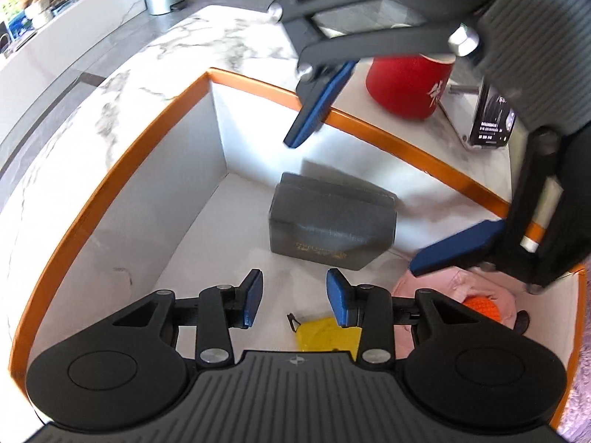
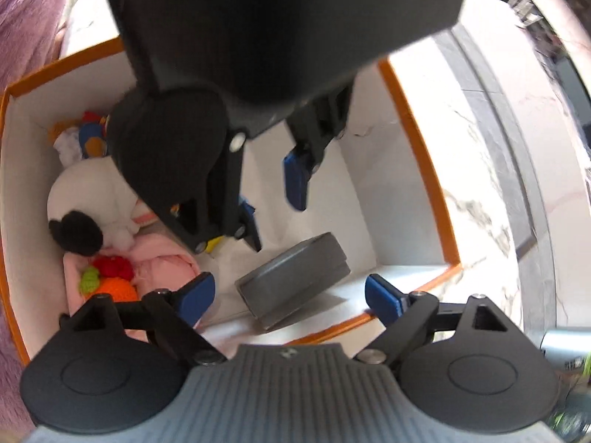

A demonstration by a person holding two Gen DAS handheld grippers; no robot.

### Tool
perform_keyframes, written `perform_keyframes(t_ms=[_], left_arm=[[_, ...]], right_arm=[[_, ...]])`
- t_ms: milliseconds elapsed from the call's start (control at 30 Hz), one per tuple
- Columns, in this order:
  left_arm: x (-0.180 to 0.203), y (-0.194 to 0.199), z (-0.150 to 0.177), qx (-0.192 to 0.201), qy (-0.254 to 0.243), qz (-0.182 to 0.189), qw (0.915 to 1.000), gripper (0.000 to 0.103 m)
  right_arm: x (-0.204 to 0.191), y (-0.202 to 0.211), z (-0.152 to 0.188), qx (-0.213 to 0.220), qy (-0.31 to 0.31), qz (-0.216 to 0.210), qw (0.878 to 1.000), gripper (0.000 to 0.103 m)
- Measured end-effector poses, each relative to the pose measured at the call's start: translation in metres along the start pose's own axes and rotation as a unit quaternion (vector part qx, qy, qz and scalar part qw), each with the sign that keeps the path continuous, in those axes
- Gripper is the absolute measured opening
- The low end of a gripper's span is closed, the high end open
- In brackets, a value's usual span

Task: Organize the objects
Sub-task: 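Lower the tape measure and gray box into the box and open both tools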

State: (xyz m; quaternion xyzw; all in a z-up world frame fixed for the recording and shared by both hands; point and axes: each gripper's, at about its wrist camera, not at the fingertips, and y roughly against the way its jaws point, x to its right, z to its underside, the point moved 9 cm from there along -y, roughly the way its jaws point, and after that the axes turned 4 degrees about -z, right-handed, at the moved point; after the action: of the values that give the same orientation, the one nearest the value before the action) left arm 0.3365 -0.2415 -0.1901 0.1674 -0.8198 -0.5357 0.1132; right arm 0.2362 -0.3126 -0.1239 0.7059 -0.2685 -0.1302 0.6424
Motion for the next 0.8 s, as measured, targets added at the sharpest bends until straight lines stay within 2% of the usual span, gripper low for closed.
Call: perform_keyframes(t_ms=[33,100,167,267,367,400,433,667,800], left_arm=[[0.008,0.002,-0.008,0.0,0.0,-0.006,1.0,0.045],[0.004,0.008,0.0,-0.002,0.0,-0.015,0.9999,0.045],[0.002,0.008,0.006,-0.002,0.001,-0.011,0.9999,0.045],[-0.002,0.015,0.013,0.005,0.004,-0.006,1.0,0.045],[-0.009,0.022,0.021,0.019,0.012,0.005,0.9997,0.045],[-0.009,0.022,0.018,0.025,0.015,0.008,0.9995,0.045],[-0.008,0.021,0.017,0.031,0.017,0.01,0.9993,0.045],[0.007,0.027,0.019,0.054,0.017,0.022,0.9982,0.045],[0.016,0.027,0.018,0.056,0.013,0.023,0.9981,0.045]], right_arm=[[0.0,-0.004,0.0,-0.01,0.018,0.004,1.0,0.09],[-0.003,-0.012,-0.001,-0.025,0.058,0.008,0.998,0.092],[-0.007,-0.016,-0.003,-0.023,0.094,0.003,0.995,0.092],[-0.009,-0.021,-0.006,-0.027,0.111,-0.016,0.993,0.092],[-0.006,-0.029,-0.004,-0.039,0.116,-0.018,0.992,0.091],[-0.005,-0.032,-0.003,-0.046,0.112,-0.021,0.992,0.088],[-0.004,-0.035,0.0,-0.055,0.103,-0.026,0.993,0.08],[0.002,-0.031,0.012,-0.072,0.001,-0.075,0.995,0.08],[0.0,-0.033,0.015,-0.093,-0.02,-0.071,0.993,0.081]])
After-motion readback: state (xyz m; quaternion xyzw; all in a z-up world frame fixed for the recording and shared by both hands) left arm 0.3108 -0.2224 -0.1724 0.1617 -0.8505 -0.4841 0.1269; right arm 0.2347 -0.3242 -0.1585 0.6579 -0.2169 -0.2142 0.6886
